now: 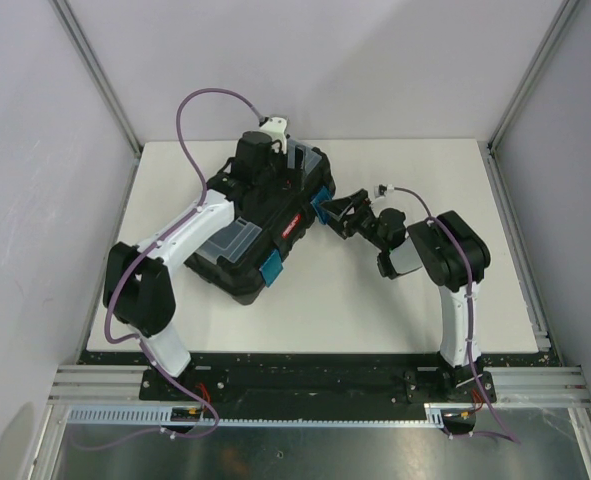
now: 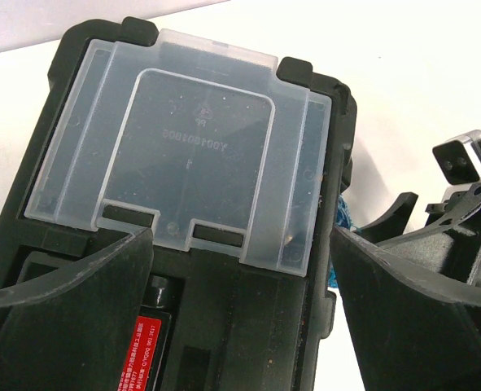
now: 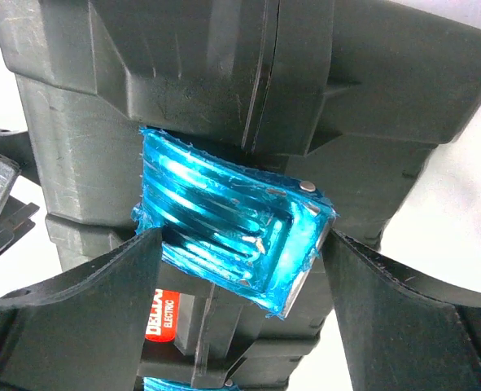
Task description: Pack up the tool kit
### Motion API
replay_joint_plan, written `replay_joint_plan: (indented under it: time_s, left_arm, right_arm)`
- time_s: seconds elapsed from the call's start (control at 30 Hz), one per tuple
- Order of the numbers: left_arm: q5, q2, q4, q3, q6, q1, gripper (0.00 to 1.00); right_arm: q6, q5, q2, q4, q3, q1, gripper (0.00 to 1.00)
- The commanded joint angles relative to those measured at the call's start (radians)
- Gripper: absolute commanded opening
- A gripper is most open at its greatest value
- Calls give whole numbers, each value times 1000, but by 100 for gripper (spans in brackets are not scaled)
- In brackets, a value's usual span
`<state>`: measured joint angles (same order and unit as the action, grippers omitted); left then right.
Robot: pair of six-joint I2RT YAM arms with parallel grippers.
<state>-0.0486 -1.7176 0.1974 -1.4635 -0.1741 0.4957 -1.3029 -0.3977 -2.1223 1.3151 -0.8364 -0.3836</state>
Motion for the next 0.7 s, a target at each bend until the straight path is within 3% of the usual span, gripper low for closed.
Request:
replay_joint_plan:
  time_s: [0.0, 0.3, 0.47, 0.67]
  left_arm:
    - [-1, -83, 212, 51, -4, -26, 96]
    - [-42, -58, 211, 33, 13, -26, 97]
    - [-76, -40, 214, 13, 27, -34, 98]
    - [-89, -8, 217, -1, 28, -63, 99]
  right_arm:
    - [0, 23, -7, 240, -25, 8, 84]
    - [97, 21, 119, -38, -19, 17, 89]
    - [142, 27, 168, -174, -8, 19, 98]
    - [176, 44, 202, -280, 3, 17, 99]
